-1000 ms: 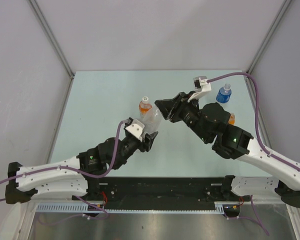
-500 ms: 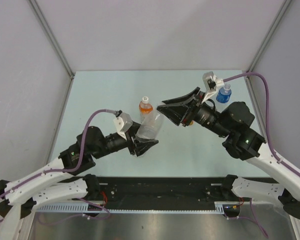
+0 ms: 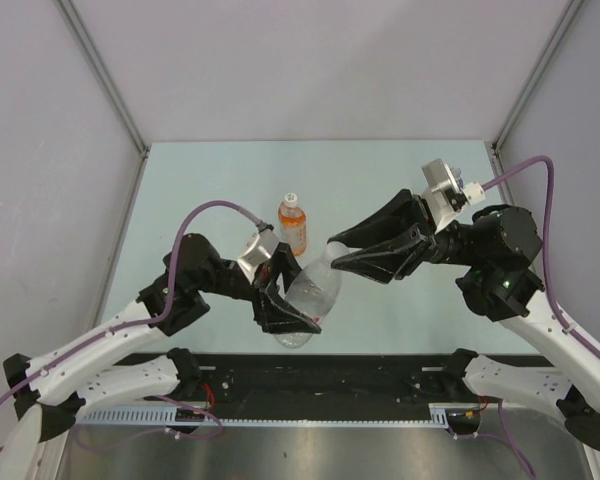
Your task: Unscrew the bottle caps
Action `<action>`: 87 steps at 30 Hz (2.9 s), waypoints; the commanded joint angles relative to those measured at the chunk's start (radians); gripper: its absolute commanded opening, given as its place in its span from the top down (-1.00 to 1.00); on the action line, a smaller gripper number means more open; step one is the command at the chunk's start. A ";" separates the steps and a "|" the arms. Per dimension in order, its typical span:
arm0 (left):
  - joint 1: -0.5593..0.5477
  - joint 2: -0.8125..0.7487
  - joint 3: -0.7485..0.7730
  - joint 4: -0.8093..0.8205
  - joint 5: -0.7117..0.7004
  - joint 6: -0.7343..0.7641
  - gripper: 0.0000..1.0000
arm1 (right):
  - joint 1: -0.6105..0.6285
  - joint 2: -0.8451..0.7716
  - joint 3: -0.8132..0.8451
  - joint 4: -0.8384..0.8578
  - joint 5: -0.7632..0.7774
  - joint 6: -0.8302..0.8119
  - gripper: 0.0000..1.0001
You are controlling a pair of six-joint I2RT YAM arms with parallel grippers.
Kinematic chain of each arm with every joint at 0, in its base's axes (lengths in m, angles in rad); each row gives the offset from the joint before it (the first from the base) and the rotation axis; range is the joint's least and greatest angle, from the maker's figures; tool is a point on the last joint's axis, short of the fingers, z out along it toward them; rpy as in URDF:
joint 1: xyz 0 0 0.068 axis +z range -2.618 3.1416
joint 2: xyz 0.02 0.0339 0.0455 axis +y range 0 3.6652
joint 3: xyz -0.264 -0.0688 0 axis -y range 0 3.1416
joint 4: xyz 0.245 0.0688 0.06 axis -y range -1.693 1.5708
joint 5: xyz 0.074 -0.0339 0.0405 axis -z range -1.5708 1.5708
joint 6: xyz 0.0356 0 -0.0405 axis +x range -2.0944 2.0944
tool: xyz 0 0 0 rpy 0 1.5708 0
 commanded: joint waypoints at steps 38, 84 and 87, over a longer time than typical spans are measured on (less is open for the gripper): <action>0.017 0.169 0.182 0.111 0.276 0.049 1.00 | -0.061 0.089 -0.019 -0.109 -0.528 -0.090 0.57; -0.310 0.136 0.089 -0.207 -1.406 0.441 1.00 | 0.094 -0.090 -0.008 -0.264 0.907 0.099 -0.97; -0.332 0.152 0.090 -0.201 -1.458 0.447 0.99 | 0.133 -0.077 -0.008 -0.265 0.978 0.097 -0.95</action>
